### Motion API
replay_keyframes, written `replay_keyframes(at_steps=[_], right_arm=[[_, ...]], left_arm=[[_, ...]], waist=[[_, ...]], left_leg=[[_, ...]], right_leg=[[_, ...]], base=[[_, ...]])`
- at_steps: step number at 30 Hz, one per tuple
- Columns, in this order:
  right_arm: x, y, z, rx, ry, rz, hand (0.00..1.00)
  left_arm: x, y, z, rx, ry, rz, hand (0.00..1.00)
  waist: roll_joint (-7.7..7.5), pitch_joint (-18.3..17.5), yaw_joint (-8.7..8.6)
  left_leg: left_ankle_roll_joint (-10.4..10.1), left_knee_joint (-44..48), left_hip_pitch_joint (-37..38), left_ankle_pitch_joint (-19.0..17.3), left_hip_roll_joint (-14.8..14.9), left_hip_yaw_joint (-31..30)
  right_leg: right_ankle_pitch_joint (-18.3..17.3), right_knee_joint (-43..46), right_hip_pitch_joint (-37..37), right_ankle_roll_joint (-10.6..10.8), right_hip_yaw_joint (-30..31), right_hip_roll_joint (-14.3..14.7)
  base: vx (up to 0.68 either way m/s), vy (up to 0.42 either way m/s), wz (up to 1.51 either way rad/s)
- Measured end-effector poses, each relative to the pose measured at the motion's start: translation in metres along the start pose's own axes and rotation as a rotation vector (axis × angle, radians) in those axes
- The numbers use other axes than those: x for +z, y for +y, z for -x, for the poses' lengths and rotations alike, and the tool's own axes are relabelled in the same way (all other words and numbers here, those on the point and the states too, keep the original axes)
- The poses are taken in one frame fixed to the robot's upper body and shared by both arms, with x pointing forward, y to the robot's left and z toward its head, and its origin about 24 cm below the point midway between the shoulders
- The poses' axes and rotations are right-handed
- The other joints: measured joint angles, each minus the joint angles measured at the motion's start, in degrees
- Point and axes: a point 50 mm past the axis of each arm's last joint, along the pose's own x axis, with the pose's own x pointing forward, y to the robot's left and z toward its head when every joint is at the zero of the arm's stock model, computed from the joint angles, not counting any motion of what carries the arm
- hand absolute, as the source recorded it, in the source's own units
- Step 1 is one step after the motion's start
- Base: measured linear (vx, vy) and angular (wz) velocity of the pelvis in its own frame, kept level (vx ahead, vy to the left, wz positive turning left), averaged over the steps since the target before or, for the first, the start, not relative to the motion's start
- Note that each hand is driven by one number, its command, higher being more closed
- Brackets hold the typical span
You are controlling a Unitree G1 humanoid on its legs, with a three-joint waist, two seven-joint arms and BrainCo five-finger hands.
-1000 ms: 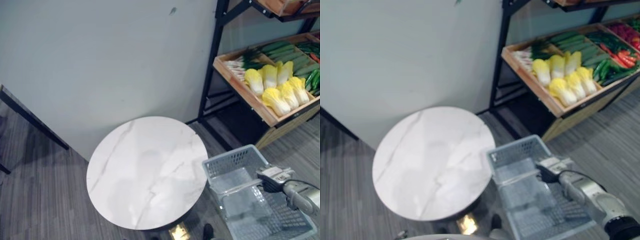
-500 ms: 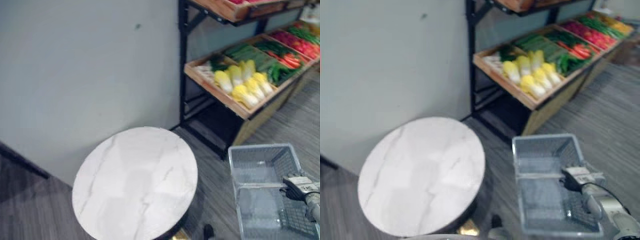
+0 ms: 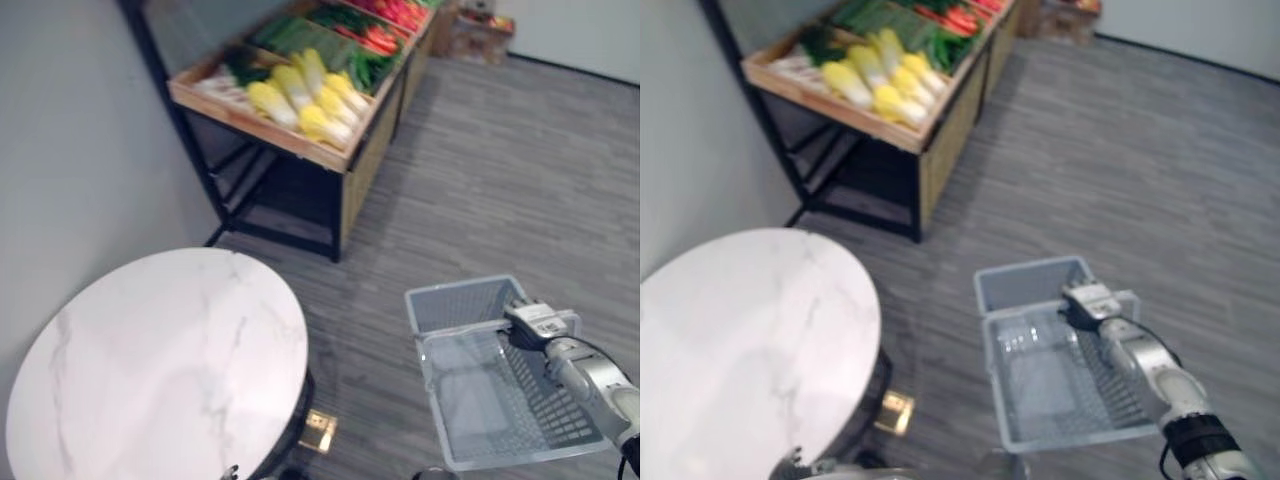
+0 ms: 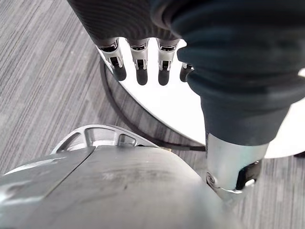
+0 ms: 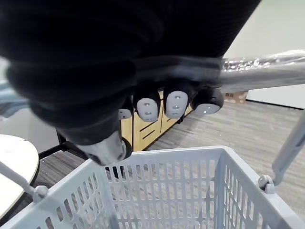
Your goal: Pick vegetable in the basket
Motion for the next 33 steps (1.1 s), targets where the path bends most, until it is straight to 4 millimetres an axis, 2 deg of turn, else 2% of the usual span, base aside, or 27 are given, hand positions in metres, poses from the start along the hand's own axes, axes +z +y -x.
replay_keyframes(at_steps=[1, 4, 7, 9, 10, 11, 12, 13, 14, 15, 16, 17, 20, 21, 22, 24, 25, 29, 33], right_arm=[[0.000, 0.000, 0.000, 0.001, 0.002, 0.001, 1.00], [0.000, 0.010, 0.008, 0.036, 0.012, -0.005, 1.00], [0.008, 0.003, 0.008, 0.001, -0.023, -0.004, 1.00], [0.011, 0.001, 0.008, -0.009, -0.038, -0.005, 1.00], [0.011, 0.000, 0.007, -0.011, -0.039, -0.004, 1.00], [0.012, -0.003, 0.004, -0.023, -0.044, 0.000, 1.00], [0.015, -0.004, 0.002, -0.026, -0.055, 0.003, 1.00], [0.021, -0.004, -0.003, -0.024, -0.084, 0.007, 1.00], [0.027, -0.002, -0.006, -0.014, -0.112, 0.010, 1.00], [0.030, 0.000, -0.007, -0.007, -0.123, 0.010, 1.00], [0.036, 0.004, -0.007, 0.005, -0.146, 0.001, 1.00], [0.037, 0.005, -0.006, 0.011, -0.157, 0.000, 1.00], [0.035, 0.004, -0.006, 0.014, -0.153, 0.000, 1.00], [0.035, 0.003, -0.007, 0.014, -0.152, 0.001, 1.00], [0.034, 0.002, -0.007, 0.012, -0.152, 0.006, 1.00], [0.031, 0.002, -0.007, 0.019, -0.145, 0.012, 1.00], [0.031, 0.002, -0.007, 0.026, -0.143, 0.013, 1.00], [0.028, 0.001, -0.007, 0.029, -0.129, 0.008, 1.00], [0.020, 0.009, -0.003, 0.053, -0.085, -0.022, 1.00]], left_arm=[[0.003, -0.007, 0.000, -0.013, -0.008, 0.013, 0.00], [-0.004, -0.018, 0.003, -0.039, 0.017, 0.015, 0.00], [-0.008, -0.022, 0.004, -0.046, 0.028, 0.017, 0.00], [-0.009, -0.021, 0.004, -0.046, 0.031, 0.018, 0.00], [-0.010, -0.022, 0.005, -0.045, 0.032, 0.019, 0.00], [-0.011, -0.024, 0.005, -0.046, 0.031, 0.017, 0.00], [-0.011, -0.025, 0.006, -0.049, 0.029, 0.019, 0.00], [-0.011, -0.028, 0.007, -0.052, 0.029, 0.028, 0.00], [-0.012, -0.029, 0.007, -0.051, 0.026, 0.031, 0.00], [-0.013, -0.028, 0.007, -0.050, 0.025, 0.032, 0.00], [-0.014, -0.026, 0.007, -0.045, 0.026, 0.036, 0.00], [-0.013, -0.024, 0.007, -0.041, 0.021, 0.041, 0.00], [-0.011, -0.021, 0.006, -0.036, 0.013, 0.042, 0.00], [-0.009, -0.022, 0.006, -0.038, 0.010, 0.042, 0.00], [-0.008, -0.025, 0.006, -0.046, 0.007, 0.046, 0.00], [-0.008, -0.030, 0.006, -0.059, 0.010, 0.053, 0.00], [-0.009, -0.030, 0.007, -0.063, 0.011, 0.052, 0.00], [-0.007, -0.031, 0.006, -0.071, 0.006, 0.044, 0.00], [-0.003, -0.034, 0.006, -0.086, -0.009, 0.023, 0.00]], waist=[[1.52, 0.2, 0.25], [4.30, 0.4, 0.02], [4.92, 0.2, -1.18], [4.69, 0.5, -1.14], [4.22, 0.8, -0.93], [4.20, 0.8, -0.43], [4.22, 0.8, 0.12], [4.26, 0.8, 1.26], [4.48, 0.9, 1.68], [4.59, 1.0, 1.97], [4.74, 1.1, 1.92], [3.69, 1.9, 1.84], [3.37, 2.3, 1.77], [3.50, 2.6, 1.79], [4.47, 3.1, 1.68], [5.91, 3.4, 2.02], [6.13, 3.4, 2.07], [6.01, 3.4, 1.66], [5.48, 3.5, 1.95]], left_leg=[[-0.4, -0.1, -0.4, 1.6, 1.7, 0.1], [-0.7, -0.8, 2.5, 6.5, 5.2, -0.6], [-0.7, 2.0, 2.9, 10.7, 8.2, -3.7], [-0.4, 5.1, 2.8, 13.9, 9.2, -8.9], [-1.8, 7.6, 1.6, 13.8, 7.8, -16.5], [-4.6, 7.9, 0.8, 8.5, 2.4, -27.5], [-4.8, 7.3, 0.8, 6.6, -0.4, -31.8], [-5.0, 5.1, 1.0, 3.9, -5.2, -38.3], [-4.5, 2.6, 1.0, 3.3, -8.2, -42.2], [-3.9, 1.6, 1.4, 2.4, -8.9, -42.6], [-4.4, -0.3, 3.7, 1.7, -9.5, -44.5], [-4.6, -0.3, 3.8, 1.6, -10.1, -45.2], [-4.6, -0.6, 2.8, 1.6, -11.3, -45.9], [-4.5, -1.0, 2.7, 1.4, -12.0, -46.0], [-4.4, -1.1, 2.7, 0.3, -12.0, -46.4], [-4.6, -1.8, 2.6, -1.3, -11.8, -47.6], [-4.7, -2.7, 2.8, -1.6, -11.8, -47.6], [-4.7, -5.6, 2.9, -2.2, -12.1, -49.0], [-4.3, -6.8, 4.1, -3.9, -12.4, -49.0]], right_leg=[[0.0, -3.7, 0.7, 0.2, -0.1, 2.4], [1.5, -7.1, 5.1, -1.6, -0.6, 7.3], [1.2, -8.5, 7.3, -3.3, -0.2, 9.6], [1.5, -9.1, 8.5, -4.0, 1.7, 9.9], [1.4, -9.5, 9.6, -4.5, 4.4, 9.3], [1.4, -10.1, 9.6, -4.6, 7.7, 8.3], [1.4, -10.1, 8.9, -4.5, 9.7, 8.0], [1.7, -10.0, 7.2, -4.6, 13.9, 8.2], [2.0, -10.0, 5.9, -4.6, 17.1, 9.2], [2.1, -10.0, 5.4, -4.5, 18.5, 9.9], [2.2, -10.2, 4.6, -3.9, 20.6, 10.4], [3.0, -11.8, 4.7, -3.3, 21.1, 10.2], [5.0, -15.2, 4.7, -2.6, 21.9, 8.9], [7.0, -16.3, 4.7, -2.1, 21.9, 8.1], [7.9, -17.0, 4.7, -1.8, 21.7, 8.2], [8.6, -17.5, 4.7, -1.8, 21.6, 9.0], [9.4, -18.3, 4.7, -1.4, 21.6, 9.2], [10.9, -20.0, 4.1, -0.9, 21.9, 9.5], [10.1, -19.3, 4.0, -0.6, 22.3, 9.3]], base=[[-0.07, -0.370, -0.39], [-0.05, -0.295, -0.18], [-0.05, -0.244, -0.17], [-0.05, -0.146, -0.42], [-0.05, -0.033, -0.77], [-0.05, 0.010, -0.98], [-0.08, 0.089, -1.44], [-0.09, 0.121, -1.64], [-0.09, 0.126, -1.61], [-0.06, 0.112, -1.27], [-0.04, 0.091, -0.94], [-0.02, 0.066, -0.77], [-0.01, 0.082, -0.27], [-0.04, 0.115, 0.06], [-0.06, 0.109, 0.07], [-0.04, 0.074, 0.04], [-0.02, 0.048, 0.00], [-0.03, 0.025, -0.09], [-0.03, 0.062, -0.05]])
